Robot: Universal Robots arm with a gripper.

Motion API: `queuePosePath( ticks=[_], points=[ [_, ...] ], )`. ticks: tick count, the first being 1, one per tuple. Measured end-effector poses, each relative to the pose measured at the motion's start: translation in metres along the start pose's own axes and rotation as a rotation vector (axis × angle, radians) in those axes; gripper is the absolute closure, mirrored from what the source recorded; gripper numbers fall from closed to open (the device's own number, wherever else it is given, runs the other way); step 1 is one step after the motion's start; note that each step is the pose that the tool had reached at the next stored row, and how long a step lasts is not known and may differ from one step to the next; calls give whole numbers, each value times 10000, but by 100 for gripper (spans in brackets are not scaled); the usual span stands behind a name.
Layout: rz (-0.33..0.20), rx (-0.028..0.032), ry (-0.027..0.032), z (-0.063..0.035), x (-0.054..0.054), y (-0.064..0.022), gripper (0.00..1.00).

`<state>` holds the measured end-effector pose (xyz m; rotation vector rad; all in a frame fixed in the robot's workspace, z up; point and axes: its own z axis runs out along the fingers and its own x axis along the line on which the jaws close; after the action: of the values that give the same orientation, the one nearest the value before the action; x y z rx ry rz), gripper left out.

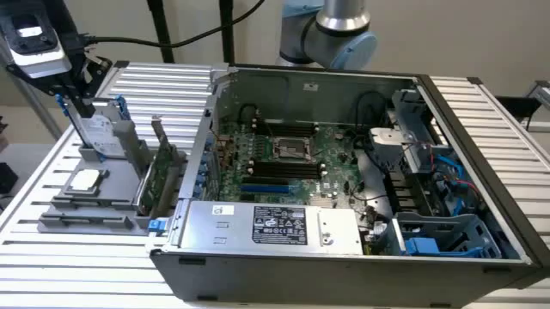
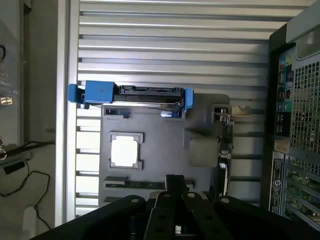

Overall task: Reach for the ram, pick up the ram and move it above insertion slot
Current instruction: 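Reach for the ram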

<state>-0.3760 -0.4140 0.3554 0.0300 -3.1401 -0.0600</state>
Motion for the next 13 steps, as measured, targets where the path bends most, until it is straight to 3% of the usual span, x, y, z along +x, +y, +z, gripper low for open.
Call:
queuePosePath(
  ticks=[13],
  points=[
    [0,0,1,0,1,0,89]
  ],
)
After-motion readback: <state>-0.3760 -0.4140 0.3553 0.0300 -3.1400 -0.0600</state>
